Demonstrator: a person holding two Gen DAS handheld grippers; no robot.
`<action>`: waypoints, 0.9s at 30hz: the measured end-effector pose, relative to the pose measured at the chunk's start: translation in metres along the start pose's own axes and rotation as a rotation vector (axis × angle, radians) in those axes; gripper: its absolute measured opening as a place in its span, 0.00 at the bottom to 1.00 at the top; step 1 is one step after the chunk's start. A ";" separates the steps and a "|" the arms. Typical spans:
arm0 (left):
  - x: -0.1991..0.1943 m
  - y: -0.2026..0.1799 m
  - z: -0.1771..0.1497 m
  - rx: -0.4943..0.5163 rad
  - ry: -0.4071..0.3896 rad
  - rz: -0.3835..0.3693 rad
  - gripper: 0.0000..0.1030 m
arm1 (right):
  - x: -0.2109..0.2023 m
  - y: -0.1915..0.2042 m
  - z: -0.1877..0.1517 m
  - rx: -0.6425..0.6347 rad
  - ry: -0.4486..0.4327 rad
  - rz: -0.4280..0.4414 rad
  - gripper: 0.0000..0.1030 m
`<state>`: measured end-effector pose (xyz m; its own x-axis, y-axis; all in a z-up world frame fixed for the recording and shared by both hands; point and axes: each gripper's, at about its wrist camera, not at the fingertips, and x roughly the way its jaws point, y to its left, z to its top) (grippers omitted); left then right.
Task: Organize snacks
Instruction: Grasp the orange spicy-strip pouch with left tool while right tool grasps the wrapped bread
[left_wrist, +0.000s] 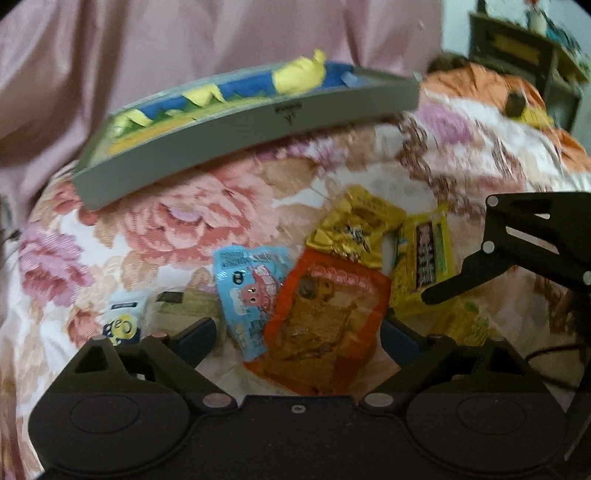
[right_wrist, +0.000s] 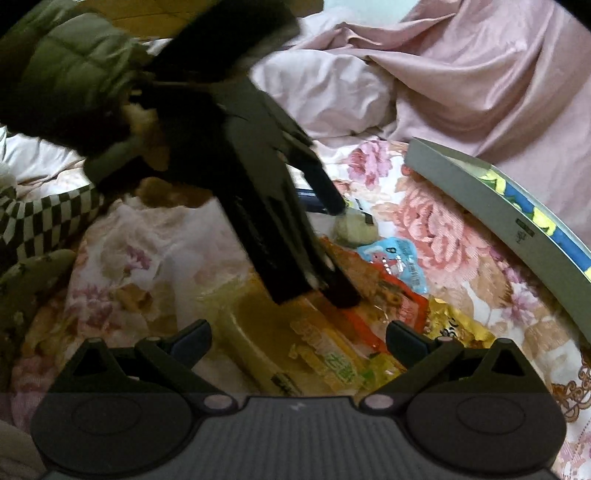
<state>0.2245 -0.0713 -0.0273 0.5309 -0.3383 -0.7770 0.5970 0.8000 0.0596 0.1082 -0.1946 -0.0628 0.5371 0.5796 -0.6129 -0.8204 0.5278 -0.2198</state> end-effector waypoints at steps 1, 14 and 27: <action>0.002 0.000 0.001 0.015 0.016 -0.012 0.90 | 0.002 0.001 0.000 -0.006 0.007 0.001 0.94; 0.011 0.002 0.007 0.021 0.098 -0.069 0.69 | 0.008 0.005 -0.001 -0.037 0.037 -0.036 0.87; -0.012 0.006 -0.022 -0.264 0.020 0.040 0.57 | 0.014 0.006 -0.004 -0.058 0.034 -0.062 0.82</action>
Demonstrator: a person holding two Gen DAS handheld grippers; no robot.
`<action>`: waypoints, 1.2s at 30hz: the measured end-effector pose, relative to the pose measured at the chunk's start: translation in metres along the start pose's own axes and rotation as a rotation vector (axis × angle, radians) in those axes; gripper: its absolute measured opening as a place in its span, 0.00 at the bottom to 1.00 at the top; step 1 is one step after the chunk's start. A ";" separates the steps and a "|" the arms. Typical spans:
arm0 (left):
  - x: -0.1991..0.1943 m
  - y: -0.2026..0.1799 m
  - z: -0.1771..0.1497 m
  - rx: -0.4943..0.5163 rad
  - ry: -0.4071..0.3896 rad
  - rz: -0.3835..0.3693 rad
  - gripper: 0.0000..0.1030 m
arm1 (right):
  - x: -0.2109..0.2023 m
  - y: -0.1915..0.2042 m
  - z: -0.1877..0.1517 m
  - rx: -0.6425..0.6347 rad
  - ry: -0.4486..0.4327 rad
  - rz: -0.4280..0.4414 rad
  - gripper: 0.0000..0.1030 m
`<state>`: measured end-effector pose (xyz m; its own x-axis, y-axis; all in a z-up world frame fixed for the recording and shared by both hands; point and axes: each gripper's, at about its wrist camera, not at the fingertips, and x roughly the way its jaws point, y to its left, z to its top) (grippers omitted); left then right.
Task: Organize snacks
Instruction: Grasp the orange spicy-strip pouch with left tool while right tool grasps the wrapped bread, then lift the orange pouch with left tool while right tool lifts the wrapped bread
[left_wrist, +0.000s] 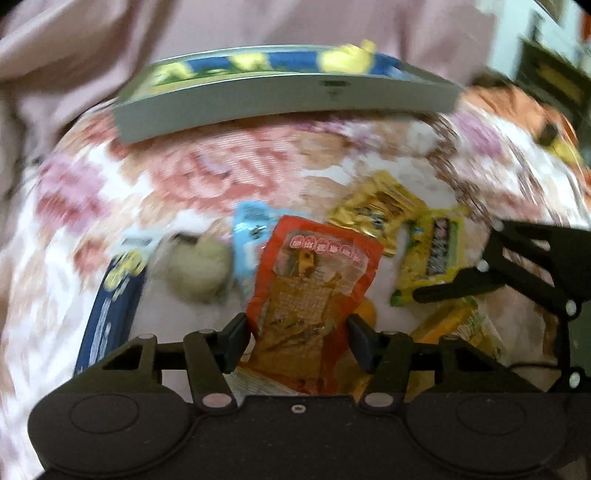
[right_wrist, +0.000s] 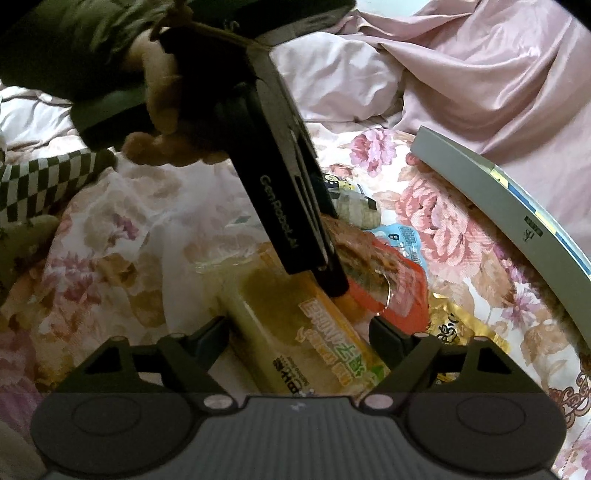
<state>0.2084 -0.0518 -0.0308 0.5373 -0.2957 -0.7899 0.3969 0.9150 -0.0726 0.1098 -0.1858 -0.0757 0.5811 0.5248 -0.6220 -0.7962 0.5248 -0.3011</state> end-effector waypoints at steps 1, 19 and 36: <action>-0.002 0.004 -0.004 -0.040 -0.013 -0.006 0.57 | 0.000 0.000 0.000 -0.002 0.000 -0.002 0.82; -0.055 0.024 -0.080 -0.390 -0.268 0.124 0.58 | 0.006 0.012 -0.002 -0.060 0.010 -0.087 0.80; -0.054 0.032 -0.088 -0.406 -0.308 0.119 0.54 | 0.019 0.019 0.004 -0.040 0.040 -0.124 0.76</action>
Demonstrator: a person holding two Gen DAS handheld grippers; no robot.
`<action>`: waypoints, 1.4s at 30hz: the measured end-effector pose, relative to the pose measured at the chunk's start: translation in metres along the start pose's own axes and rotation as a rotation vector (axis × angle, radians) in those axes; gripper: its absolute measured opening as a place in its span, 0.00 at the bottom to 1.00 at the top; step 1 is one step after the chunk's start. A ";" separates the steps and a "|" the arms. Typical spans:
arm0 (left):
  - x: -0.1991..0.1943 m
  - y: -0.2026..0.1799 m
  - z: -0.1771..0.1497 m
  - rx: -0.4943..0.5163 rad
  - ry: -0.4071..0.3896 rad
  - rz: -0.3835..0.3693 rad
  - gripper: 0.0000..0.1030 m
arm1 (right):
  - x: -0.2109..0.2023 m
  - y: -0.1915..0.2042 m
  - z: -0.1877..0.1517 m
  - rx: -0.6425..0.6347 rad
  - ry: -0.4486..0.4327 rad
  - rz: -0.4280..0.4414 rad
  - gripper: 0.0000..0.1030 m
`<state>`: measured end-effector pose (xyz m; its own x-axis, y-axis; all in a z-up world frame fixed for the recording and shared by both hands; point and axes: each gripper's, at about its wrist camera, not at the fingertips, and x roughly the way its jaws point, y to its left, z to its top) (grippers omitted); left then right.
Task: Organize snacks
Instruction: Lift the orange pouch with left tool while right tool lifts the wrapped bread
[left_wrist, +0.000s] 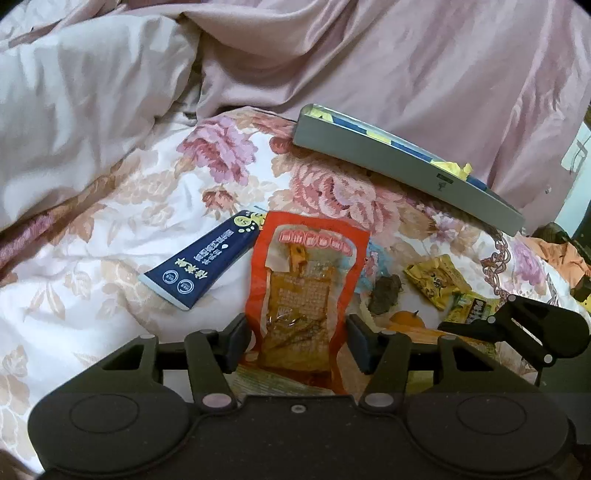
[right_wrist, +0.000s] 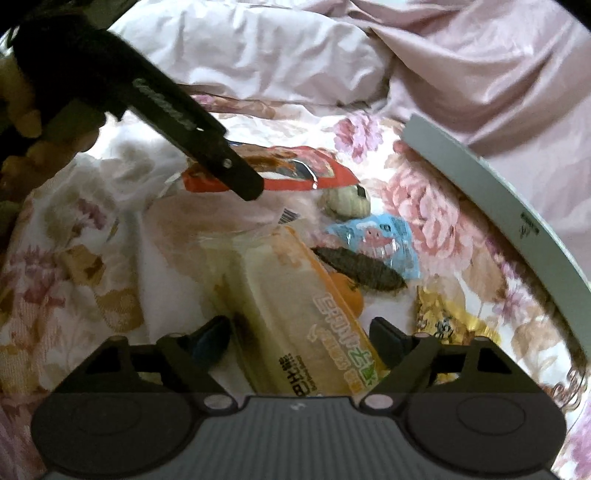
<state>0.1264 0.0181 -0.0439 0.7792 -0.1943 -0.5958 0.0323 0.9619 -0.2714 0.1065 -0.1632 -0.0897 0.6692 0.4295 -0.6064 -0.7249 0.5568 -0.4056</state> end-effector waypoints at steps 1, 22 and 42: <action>0.000 -0.001 -0.001 0.003 -0.002 0.001 0.54 | -0.001 0.004 0.000 -0.025 -0.008 -0.013 0.74; -0.017 -0.009 -0.009 0.017 -0.164 0.008 0.45 | -0.013 0.038 -0.003 -0.319 -0.163 -0.299 0.51; 0.021 -0.101 0.091 0.091 -0.291 -0.057 0.45 | -0.030 -0.053 0.010 -0.020 -0.309 -0.664 0.51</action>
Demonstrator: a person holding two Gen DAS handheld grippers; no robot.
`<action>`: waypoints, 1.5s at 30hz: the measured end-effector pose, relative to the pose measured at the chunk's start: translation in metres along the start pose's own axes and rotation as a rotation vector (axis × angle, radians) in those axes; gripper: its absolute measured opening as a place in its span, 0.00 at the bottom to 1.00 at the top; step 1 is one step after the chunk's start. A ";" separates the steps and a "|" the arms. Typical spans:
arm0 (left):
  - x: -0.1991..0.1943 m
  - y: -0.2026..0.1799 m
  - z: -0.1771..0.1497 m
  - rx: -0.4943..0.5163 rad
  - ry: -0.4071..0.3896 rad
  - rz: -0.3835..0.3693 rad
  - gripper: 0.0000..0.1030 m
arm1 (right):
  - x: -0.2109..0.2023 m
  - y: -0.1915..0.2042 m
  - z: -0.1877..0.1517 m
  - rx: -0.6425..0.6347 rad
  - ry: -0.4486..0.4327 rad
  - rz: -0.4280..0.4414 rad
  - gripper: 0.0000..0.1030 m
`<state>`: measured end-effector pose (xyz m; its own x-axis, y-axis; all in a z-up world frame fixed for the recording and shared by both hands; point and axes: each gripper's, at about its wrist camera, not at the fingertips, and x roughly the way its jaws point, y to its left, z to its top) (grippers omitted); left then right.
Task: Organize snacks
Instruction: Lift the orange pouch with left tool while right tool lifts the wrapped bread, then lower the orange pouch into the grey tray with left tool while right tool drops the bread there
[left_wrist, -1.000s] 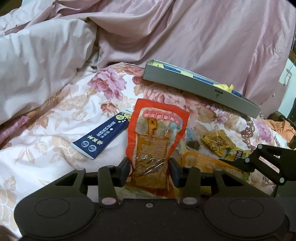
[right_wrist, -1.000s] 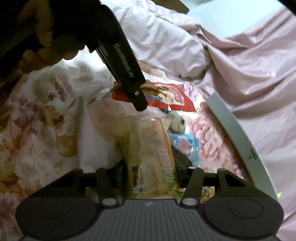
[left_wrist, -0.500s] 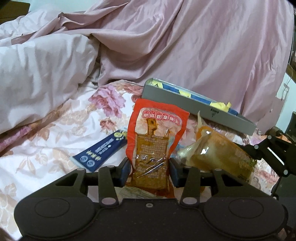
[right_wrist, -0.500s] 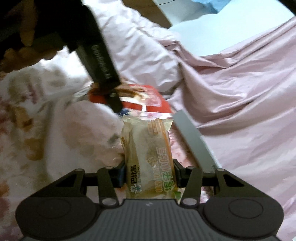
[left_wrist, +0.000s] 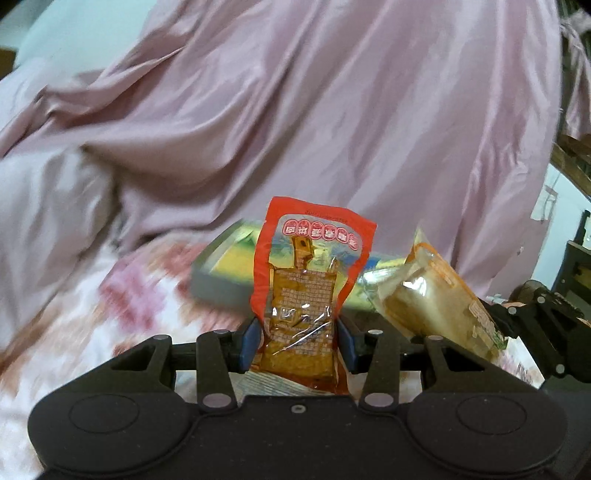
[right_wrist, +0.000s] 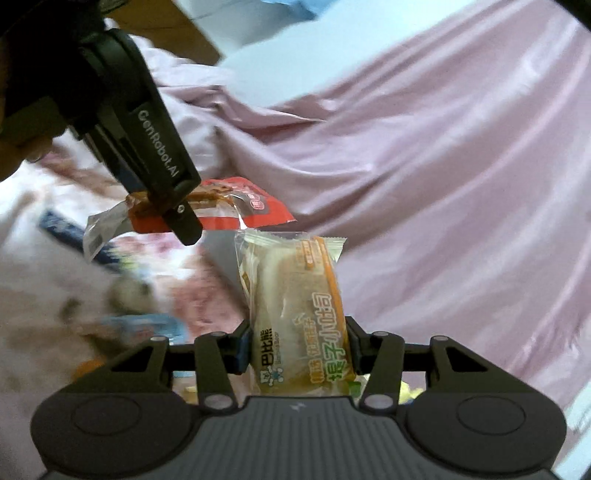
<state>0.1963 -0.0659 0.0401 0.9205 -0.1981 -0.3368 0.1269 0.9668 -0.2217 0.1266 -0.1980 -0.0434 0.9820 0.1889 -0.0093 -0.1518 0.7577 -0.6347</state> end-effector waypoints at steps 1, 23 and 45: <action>0.007 -0.006 0.006 0.000 -0.006 -0.005 0.45 | 0.006 -0.009 -0.001 0.027 0.003 -0.027 0.52; 0.157 -0.051 0.046 -0.132 0.108 0.051 0.46 | 0.094 -0.093 -0.048 0.389 0.147 -0.122 0.27; 0.126 -0.048 0.050 -0.122 0.073 0.086 0.94 | 0.089 -0.108 -0.042 0.507 0.100 -0.148 0.85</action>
<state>0.3249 -0.1288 0.0539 0.8961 -0.1313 -0.4240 -0.0009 0.9547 -0.2974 0.2351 -0.2890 -0.0082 0.9992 0.0156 -0.0377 -0.0222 0.9830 -0.1821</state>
